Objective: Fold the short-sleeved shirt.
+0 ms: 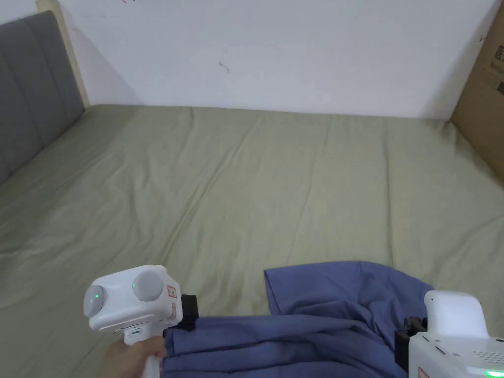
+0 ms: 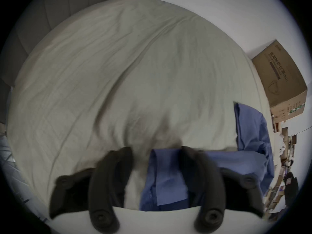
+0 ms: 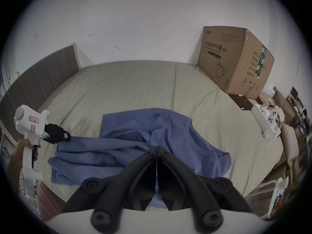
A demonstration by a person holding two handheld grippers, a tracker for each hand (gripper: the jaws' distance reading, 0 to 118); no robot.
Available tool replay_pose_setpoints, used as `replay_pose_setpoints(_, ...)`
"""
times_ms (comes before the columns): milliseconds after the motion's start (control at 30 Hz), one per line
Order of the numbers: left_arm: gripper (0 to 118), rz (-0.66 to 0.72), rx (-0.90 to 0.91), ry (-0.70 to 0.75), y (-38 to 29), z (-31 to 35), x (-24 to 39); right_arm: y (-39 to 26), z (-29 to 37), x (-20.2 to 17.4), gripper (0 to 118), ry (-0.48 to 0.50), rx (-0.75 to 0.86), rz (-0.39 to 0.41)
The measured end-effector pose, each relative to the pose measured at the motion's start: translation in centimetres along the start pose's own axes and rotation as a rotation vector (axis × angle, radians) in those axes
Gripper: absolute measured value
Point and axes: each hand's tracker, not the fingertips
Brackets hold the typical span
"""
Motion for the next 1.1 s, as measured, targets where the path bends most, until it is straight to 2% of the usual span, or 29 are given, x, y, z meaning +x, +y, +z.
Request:
replay_pose_setpoints(67, 5, -0.020, 0.005, -0.006, -0.2, 0.4, 0.2, 0.0, -0.5, 0.0, 1, 0.002, -0.014, -0.009)
replay_pose_setpoints(167, 3, -0.015, 0.001, 0.021, -0.1, 0.9, 1.1, 0.0, -0.4, 0.1, 1, -0.008, -0.015, -0.048)
replay_pose_setpoints(300, 3, -0.144, 0.057, 0.053, -0.3, 3.3, 2.3, 1.6, -0.4, 1.3, 1, 0.025, 0.000, -0.055)
replay_pose_setpoints(367, 3, -0.122, 0.086, -0.056, -0.3, 5.0, 1.9, 3.3, -1.3, 2.4, 1, 0.092, 0.007, -0.110)
replay_pose_setpoints(400, 3, -0.115, 0.097, -0.085, -0.3, 5.8, 2.0, 4.4, -2.2, 2.7, 1, 0.130, -0.030, -0.091)
replay_pose_setpoints(433, 3, -0.114, 0.115, -0.082, -0.3, 6.6, 2.2, 5.5, -3.2, 2.8, 7, 0.131, -0.031, -0.070)
replay_pose_setpoints(467, 3, -0.132, 0.139, -0.070, -0.3, 7.4, 2.0, 6.7, -4.5, 2.9, 23, 0.137, -0.037, -0.038)
replay_pose_setpoints(533, 3, -0.157, 0.169, -0.070, -0.2, 8.6, 2.1, 9.0, -8.0, 3.2, 102, 0.128, -0.045, 0.017)
replay_pose_setpoints(567, 3, -0.155, 0.186, -0.088, -0.2, 9.2, 1.9, 9.9, -10.0, 3.4, 109, 0.151, -0.071, 0.051)
replay_pose_setpoints(600, 3, -0.141, 0.187, -0.101, -0.1, 9.6, 1.6, 10.8, -13.2, 3.5, 109, 0.167, -0.125, 0.087)
replay_pose_setpoints(700, 3, -0.126, 0.196, -0.126, 0.1, 10.3, 1.1, 12.5, -21.2, 3.0, 108, 0.128, -0.256, 0.187)
replay_pose_setpoints(733, 3, -0.123, 0.198, -0.123, 0.1, 10.4, 0.9, 12.2, -23.2, 3.0, 108, 0.089, -0.286, 0.191)
replay_pose_setpoints(800, 3, -0.125, 0.205, -0.111, 0.2, 10.4, 0.7, 11.8, -27.5, 2.8, 107, 0.075, -0.399, 0.225)
replay_pose_setpoints(900, 3, -0.128, 0.199, -0.110, 0.4, 10.2, 0.4, 10.4, -30.1, 2.4, 98, 0.114, -0.497, 0.245)
replay_pose_setpoints(1000, 3, -0.132, 0.195, -0.097, 0.5, 10.2, 0.4, 10.8, -29.2, 3.0, 94, 0.111, -0.462, 0.195)
replay_pose_setpoints(1067, 3, -0.135, 0.199, -0.095, 0.8, 10.4, 0.4, 10.9, -27.7, 2.9, 73, 0.144, -0.434, 0.187)
replay_pose_setpoints(1100, 3, -0.135, 0.202, -0.097, 0.8, 10.5, 0.4, 10.9, -27.2, 2.8, 55, 0.149, -0.417, 0.183)
